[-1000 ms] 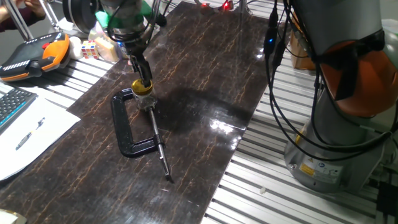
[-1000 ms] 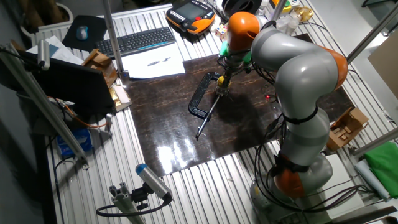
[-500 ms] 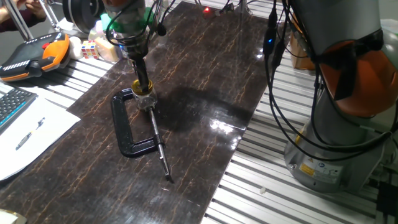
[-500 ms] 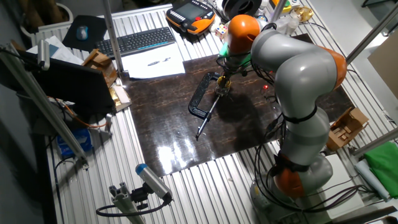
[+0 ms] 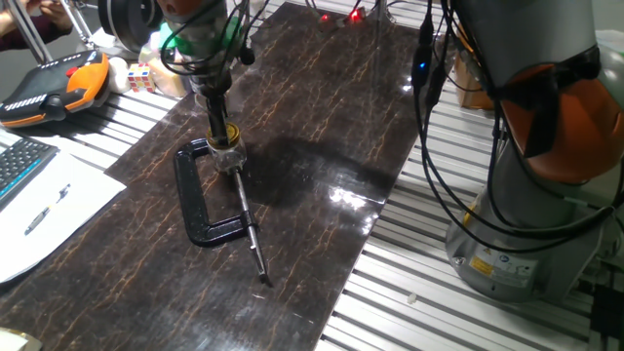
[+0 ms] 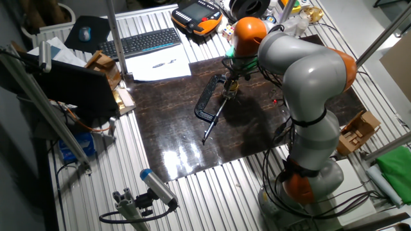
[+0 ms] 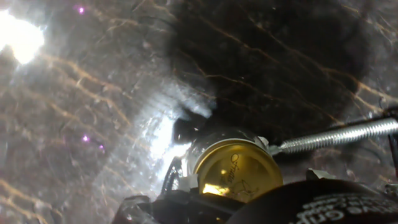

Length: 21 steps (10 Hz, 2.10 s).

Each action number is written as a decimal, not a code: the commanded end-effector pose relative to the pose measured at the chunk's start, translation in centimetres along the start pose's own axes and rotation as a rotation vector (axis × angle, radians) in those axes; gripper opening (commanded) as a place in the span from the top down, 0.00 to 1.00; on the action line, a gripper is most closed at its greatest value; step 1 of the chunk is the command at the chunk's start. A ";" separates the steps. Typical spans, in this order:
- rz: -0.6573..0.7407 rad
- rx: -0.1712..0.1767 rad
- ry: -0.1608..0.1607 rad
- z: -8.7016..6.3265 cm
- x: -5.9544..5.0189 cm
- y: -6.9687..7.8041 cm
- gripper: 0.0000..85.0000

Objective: Unscrew the lid from the jar

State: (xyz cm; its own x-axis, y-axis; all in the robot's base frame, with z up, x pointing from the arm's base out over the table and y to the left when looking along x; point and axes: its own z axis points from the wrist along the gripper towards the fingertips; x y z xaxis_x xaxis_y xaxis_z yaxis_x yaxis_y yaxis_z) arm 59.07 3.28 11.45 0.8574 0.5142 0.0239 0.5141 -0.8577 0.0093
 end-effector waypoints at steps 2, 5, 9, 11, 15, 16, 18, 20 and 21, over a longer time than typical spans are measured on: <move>0.046 0.002 -0.003 0.1 0.0 0.0 0.00; 0.044 -0.001 -0.006 0.3 0.1 0.1 0.00; 0.049 -0.003 -0.006 0.6 0.3 0.2 0.00; 0.047 -0.003 -0.006 0.8 0.5 0.3 0.00; 0.043 -0.024 -0.010 0.5 0.9 0.6 0.00; 0.044 -0.021 -0.009 0.6 1.0 0.7 0.00; 0.053 -0.011 -0.008 0.9 0.9 0.7 0.00; 0.056 -0.014 -0.012 0.9 0.8 0.7 0.00; 0.058 -0.013 -0.017 1.0 0.8 0.7 0.00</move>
State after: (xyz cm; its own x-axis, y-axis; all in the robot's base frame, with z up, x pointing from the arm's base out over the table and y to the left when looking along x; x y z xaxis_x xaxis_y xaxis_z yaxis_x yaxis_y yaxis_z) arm 60.11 3.07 10.47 0.8859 0.4639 0.0084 0.4636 -0.8858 0.0216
